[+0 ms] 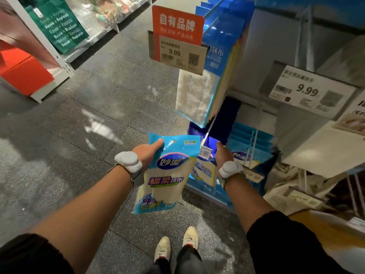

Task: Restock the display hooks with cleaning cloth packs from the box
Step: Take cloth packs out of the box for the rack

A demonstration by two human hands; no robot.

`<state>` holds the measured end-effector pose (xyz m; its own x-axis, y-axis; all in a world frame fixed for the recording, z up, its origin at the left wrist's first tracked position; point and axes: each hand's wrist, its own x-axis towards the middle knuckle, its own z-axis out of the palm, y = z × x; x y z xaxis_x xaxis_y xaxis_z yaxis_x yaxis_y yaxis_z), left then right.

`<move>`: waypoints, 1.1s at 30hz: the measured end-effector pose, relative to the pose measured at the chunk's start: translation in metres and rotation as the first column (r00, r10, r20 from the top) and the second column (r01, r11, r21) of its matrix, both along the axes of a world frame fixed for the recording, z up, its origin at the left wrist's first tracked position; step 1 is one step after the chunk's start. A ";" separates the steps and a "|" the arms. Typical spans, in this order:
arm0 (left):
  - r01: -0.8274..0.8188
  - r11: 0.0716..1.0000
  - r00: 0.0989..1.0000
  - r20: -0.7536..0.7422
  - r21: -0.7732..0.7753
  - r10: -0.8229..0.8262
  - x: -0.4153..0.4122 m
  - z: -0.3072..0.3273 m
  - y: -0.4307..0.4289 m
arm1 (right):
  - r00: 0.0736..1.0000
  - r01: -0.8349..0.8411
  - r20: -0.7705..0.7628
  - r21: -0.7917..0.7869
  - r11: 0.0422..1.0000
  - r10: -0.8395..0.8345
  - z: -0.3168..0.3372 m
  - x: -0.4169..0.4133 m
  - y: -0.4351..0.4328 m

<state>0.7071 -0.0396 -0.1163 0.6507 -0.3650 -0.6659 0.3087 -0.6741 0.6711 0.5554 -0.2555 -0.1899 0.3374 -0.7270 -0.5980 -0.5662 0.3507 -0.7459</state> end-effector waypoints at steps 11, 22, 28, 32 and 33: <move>-0.007 0.985 0.935 -0.351 -0.175 -0.055 -0.056 -0.001 -0.038 | 0.890 0.059 0.441 0.139 0.989 -0.115 0.052 -0.064 0.043; 0.093 0.984 0.950 -0.283 -0.151 -0.133 -0.126 -0.036 -0.081 | 0.887 0.271 0.253 0.392 0.879 -0.386 0.000 -0.167 0.029; 0.279 0.959 0.911 -0.300 -0.052 -0.281 -0.149 -0.071 -0.103 | 0.895 0.391 0.098 0.297 0.871 -0.435 -0.036 -0.191 0.018; 0.148 0.982 0.901 -0.394 -0.118 -0.183 -0.158 -0.072 -0.131 | 0.868 0.424 0.142 0.289 0.858 -0.477 -0.056 -0.191 -0.010; 0.159 0.980 0.913 -0.359 -0.119 -0.192 -0.157 -0.072 -0.138 | 0.853 0.448 0.146 0.289 0.846 -0.501 -0.056 -0.190 -0.015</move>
<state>0.5502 -0.1773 -0.1882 0.2863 -0.5171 -0.8066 0.4261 -0.6853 0.5906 0.3650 -0.2708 -0.2461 0.1230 -0.6760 -0.7265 -0.1257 0.7156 -0.6871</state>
